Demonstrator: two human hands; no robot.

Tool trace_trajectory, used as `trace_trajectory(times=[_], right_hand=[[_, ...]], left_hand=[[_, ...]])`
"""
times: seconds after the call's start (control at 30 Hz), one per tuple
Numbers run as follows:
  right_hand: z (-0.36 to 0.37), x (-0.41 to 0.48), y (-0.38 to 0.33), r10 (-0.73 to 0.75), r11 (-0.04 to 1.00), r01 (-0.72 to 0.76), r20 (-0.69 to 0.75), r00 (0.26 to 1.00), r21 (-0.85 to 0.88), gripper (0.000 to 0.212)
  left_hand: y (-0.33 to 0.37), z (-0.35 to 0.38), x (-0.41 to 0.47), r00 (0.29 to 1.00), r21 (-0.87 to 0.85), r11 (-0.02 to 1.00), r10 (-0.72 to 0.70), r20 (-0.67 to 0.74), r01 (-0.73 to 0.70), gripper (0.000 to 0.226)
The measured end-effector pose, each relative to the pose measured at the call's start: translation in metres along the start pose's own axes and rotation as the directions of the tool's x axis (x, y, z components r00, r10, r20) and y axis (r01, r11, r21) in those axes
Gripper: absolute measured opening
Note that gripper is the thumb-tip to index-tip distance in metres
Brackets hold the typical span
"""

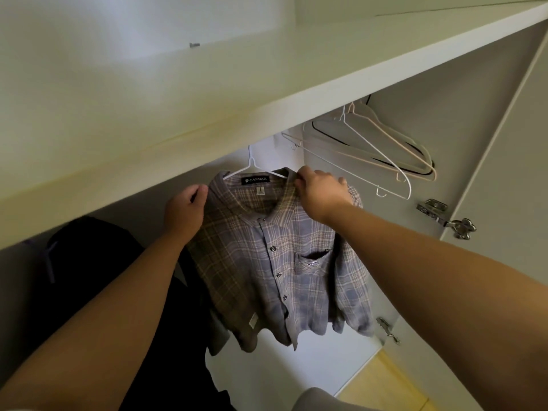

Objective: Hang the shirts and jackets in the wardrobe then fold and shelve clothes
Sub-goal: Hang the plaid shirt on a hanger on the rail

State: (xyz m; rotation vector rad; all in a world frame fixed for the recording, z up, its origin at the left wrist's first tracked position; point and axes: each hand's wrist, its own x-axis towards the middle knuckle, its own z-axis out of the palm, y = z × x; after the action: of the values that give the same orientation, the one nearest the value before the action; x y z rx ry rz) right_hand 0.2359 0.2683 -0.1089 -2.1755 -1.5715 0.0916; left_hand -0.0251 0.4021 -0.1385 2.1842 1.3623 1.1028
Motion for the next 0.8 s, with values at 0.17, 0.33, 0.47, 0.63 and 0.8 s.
trace_trajectory(times=[0.17, 0.33, 0.47, 0.63, 0.8], right_hand=[[0.001, -0.003, 0.004, -0.014, 1.0, 0.014, -0.005, 1.0, -0.026, 0.036], [-0.003, -0.007, 0.004, -0.028, 0.996, 0.033, 0.053, 0.998, -0.083, 0.03], [-0.003, -0.009, 0.003, -0.022, 0.982, 0.03, 0.047, 0.999, -0.188, 0.037], [-0.005, -0.012, 0.01, -0.014, 0.964, 0.006, -0.028, 1.0, -0.266, 0.04], [-0.008, -0.01, 0.013, 0.004, 0.956, -0.018, -0.051, 0.999, -0.291, 0.039]], left_hand=[[-0.029, -0.006, -0.011, 0.983, 0.166, 0.985, -0.077, 0.166, 0.049, 0.046], [-0.042, -0.014, -0.013, 0.989, 0.252, 0.965, -0.099, 0.108, 0.069, 0.046], [-0.05, -0.018, -0.018, 0.996, 0.233, 0.971, -0.073, 0.051, 0.059, 0.036], [-0.06, -0.019, -0.022, 0.986, 0.224, 0.964, -0.156, 0.051, 0.141, 0.031], [-0.063, -0.018, -0.024, 0.981, 0.23, 0.962, -0.171, 0.09, 0.147, 0.035]])
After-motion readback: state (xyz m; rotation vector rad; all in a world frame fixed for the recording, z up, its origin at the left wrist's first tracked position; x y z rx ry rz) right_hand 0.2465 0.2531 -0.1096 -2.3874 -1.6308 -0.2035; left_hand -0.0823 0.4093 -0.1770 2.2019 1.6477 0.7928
